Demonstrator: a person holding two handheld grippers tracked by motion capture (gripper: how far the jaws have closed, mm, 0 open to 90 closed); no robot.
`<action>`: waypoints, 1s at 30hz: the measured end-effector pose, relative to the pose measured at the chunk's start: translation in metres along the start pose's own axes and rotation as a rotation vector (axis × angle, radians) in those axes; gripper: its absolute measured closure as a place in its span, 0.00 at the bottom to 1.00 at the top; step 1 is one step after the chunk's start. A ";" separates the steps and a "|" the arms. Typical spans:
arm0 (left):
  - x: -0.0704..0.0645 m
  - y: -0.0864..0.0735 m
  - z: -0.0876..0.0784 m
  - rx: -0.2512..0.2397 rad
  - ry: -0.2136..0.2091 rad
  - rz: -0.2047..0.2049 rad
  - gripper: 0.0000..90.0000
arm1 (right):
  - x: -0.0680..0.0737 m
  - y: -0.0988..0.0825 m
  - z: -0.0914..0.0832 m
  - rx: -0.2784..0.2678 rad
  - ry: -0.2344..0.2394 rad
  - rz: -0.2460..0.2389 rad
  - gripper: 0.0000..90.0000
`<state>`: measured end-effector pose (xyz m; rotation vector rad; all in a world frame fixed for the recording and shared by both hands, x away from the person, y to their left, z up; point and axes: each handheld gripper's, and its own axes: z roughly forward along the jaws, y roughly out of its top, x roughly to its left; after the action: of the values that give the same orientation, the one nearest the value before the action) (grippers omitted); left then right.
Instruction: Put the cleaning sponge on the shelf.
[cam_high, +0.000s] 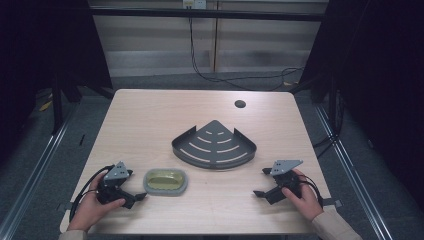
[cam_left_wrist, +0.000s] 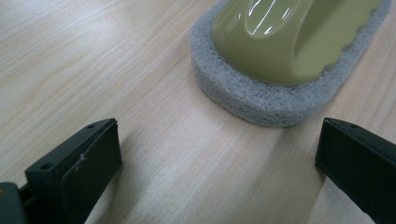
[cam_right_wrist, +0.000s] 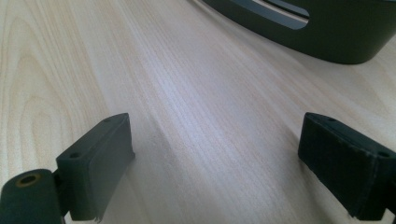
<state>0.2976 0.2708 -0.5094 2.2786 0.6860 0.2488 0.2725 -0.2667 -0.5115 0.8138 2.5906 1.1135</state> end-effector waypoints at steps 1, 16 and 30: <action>0.000 0.000 0.000 0.000 0.000 0.000 0.00 | 0.000 0.000 0.000 0.000 0.000 0.000 0.11; -0.003 0.034 -0.008 0.279 -0.017 0.046 0.23 | 0.000 0.000 0.000 0.001 0.001 0.000 0.11; -0.009 0.110 -0.012 0.481 -0.068 0.206 0.34 | 0.000 0.000 0.000 0.000 0.001 0.000 0.11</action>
<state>0.3301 0.2084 -0.4241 2.8092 0.5143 0.1077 0.2726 -0.2668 -0.5115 0.8138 2.5919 1.1141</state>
